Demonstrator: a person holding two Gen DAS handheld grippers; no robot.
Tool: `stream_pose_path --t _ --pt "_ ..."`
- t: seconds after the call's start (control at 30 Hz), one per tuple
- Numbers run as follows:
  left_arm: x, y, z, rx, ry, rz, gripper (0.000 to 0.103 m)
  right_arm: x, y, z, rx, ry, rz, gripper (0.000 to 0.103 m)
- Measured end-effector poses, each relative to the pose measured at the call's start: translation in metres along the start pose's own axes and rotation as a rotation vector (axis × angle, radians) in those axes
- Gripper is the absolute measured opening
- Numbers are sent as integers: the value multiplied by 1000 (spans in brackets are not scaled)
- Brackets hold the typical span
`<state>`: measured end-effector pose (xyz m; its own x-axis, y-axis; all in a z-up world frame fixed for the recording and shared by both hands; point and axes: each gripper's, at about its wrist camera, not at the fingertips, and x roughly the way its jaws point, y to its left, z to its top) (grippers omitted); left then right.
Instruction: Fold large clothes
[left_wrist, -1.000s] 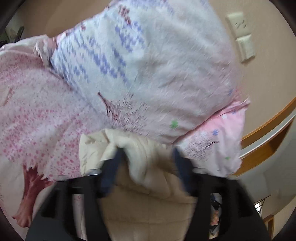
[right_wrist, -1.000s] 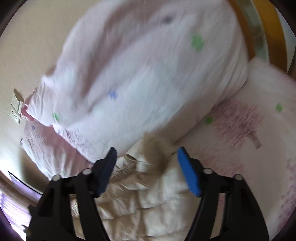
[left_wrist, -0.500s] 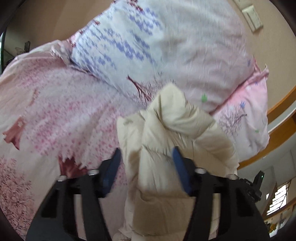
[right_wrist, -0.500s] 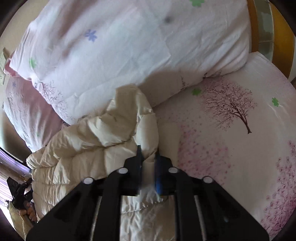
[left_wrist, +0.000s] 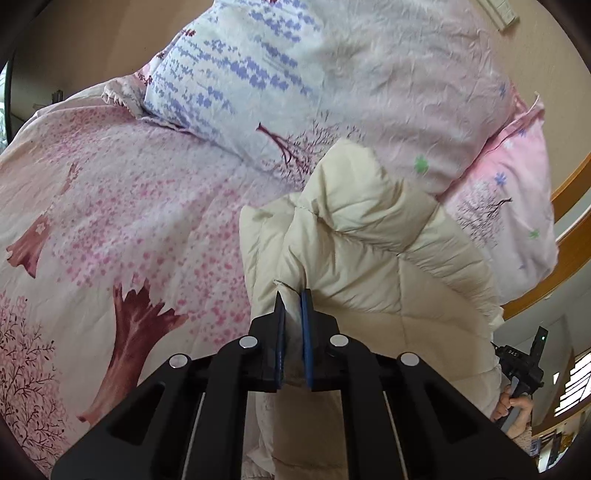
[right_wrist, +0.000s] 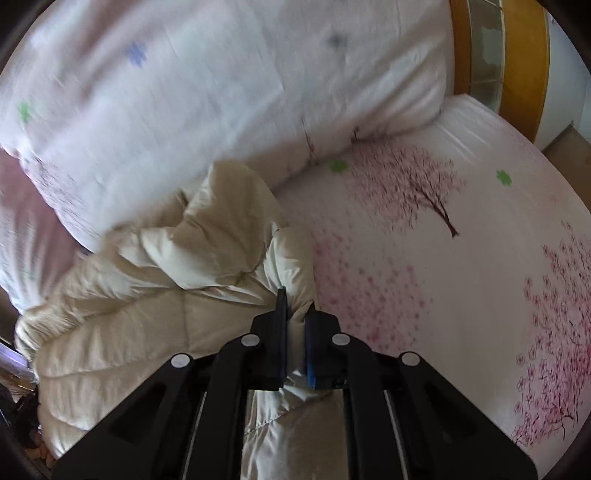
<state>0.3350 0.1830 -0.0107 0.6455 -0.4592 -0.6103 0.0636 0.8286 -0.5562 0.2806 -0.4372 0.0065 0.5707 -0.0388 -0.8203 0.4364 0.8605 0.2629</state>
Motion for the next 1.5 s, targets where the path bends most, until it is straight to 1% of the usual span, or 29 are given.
stream_pose_path --t 0.1,0.13,0.2,0.27,0.33,0.37,0.4,0.43,0.47,0.5,0.57,0.67,0.7,0.73,0.77,0.8,0.87,0.9,1.0,1.03,1.13,1.17,1.2,1.23,1.27,1.3,1.37,1.43,1.5 --pt "5 -1 1 -1 8 23 7 4 8 -2 -45 12 -45 21" --pt "4 -2 2 1 9 26 7 -1 8 -3 -64 -3 -55 23" --pt "-3 -3 3 7 1 25 7 -17 7 -7 -82 -50 -67 39" --pt "-11 -3 4 8 -16 16 8 -38 5 -11 -94 -119 -45 42" --pt "-25 -6 5 16 -65 27 8 -56 6 -12 -117 -180 -11 43" --pt "-29 -10 6 29 -84 24 9 -61 8 -10 -132 -191 4 51" --pt "-33 -14 9 46 -104 19 22 -61 8 -4 -137 -191 11 63" --pt "-33 -18 12 54 -116 21 32 -60 9 0 -134 -182 25 67" --pt "-32 -20 16 54 -121 31 51 -54 9 7 -115 -154 58 68" --pt "-27 -22 22 47 -113 48 58 -45 8 15 -87 -118 91 68" --pt "-15 -24 36 36 -86 49 60 -30 11 29 -45 -60 142 68" --pt "7 -25 60 23 -38 68 63 -1 11 51 -6 20 177 68" --pt "15 -26 66 24 -22 68 63 8 11 57 -1 45 205 59" --pt "19 -27 70 26 -17 60 63 11 13 59 1 54 228 44" --pt "23 -27 74 24 -20 49 56 14 13 63 1 54 254 6" --pt "27 -28 79 18 -26 26 34 10 13 65 6 15 253 6" --pt "32 -30 84 20 -27 8 14 2 11 67 12 -59 217 5" --pt "35 -32 85 29 -38 28 8 2 9 68 21 -78 187 5" --pt "41 -36 82 49 -65 107 5 17 5 65 55 -52 84 4" --pt "44 -34 82 36 -67 125 5 24 4 62 66 -33 25 4" --pt "47 -26 80 -17 -35 128 5 29 3 54 74 14 3 10" --pt "41 -24 78 -25 -32 116 5 20 4 51 55 -1 9 16" --pt "36 -22 77 -27 -32 109 12 6 4 47 30 -31 0 27" --pt "26 -20 75 -30 -42 115 18 -6 3 43 15 -59 -4 35" --pt "14 -17 72 -33 -62 120 32 -24 2 35 -8 -105 7 44" --pt "4 -16 69 -32 -86 126 37 -42 0 26 -33 -141 34 44" --pt "-25 -20 53 4 -145 102 37 -65 -5 8 -63 -161 98 44" --pt "-43 -28 35 46 -152 58 37 -76 -6 -7 -93 -128 178 44" --pt "-52 -42 14 88 -132 -4 44 -81 -4 -25 -117 -86 232 44"
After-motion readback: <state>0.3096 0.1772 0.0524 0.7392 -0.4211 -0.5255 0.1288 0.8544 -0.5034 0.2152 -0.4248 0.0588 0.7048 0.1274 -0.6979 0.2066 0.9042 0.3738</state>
